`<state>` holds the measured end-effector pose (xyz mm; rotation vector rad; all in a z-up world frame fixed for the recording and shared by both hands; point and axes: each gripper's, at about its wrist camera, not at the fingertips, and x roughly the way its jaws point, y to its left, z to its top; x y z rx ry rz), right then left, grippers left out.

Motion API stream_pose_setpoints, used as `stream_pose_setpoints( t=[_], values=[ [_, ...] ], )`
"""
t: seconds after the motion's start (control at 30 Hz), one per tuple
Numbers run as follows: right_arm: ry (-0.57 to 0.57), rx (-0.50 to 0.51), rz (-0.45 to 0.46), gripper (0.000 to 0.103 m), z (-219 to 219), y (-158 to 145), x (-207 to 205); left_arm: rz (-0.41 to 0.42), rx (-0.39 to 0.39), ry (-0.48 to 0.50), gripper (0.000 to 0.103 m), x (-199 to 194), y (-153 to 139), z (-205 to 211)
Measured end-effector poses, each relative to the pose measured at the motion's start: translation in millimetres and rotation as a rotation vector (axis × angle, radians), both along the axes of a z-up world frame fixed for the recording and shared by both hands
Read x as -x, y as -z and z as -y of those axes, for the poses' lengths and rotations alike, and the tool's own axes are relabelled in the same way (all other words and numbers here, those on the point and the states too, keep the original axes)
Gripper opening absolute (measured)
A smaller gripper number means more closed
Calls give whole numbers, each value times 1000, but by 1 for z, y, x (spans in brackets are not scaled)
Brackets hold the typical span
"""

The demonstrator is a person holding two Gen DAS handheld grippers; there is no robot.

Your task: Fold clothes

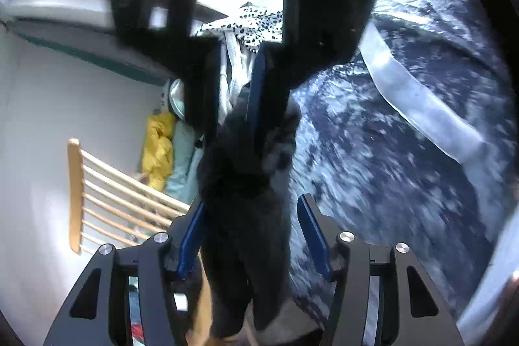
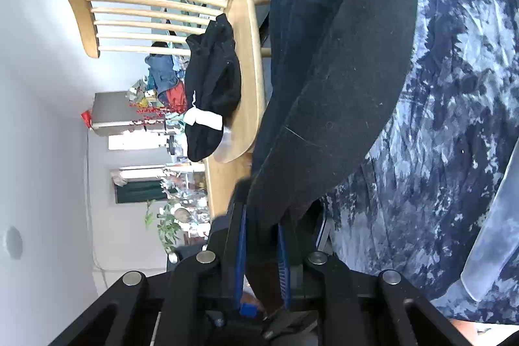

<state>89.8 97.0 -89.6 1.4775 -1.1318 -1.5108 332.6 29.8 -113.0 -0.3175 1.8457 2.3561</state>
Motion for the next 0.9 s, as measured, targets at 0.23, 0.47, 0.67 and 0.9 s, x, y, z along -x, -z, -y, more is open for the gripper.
stream_pose_setpoints(
  t=[0.23,0.47,0.67,0.9],
  values=[
    [68,-50,21,45,-37,8,4,46,-31,-38,14,21,-21,11],
    [271,-285,-172,47,-97,-6,29,230,-361,-232,14,64,-111,71],
    [21,-716,-603,47,-33,-26,34,266,-435,-274,14,92,-130,90],
    [-38,-621,-669,43,0,-13,50,315,-495,-300,14,104,-137,104]
  ],
)
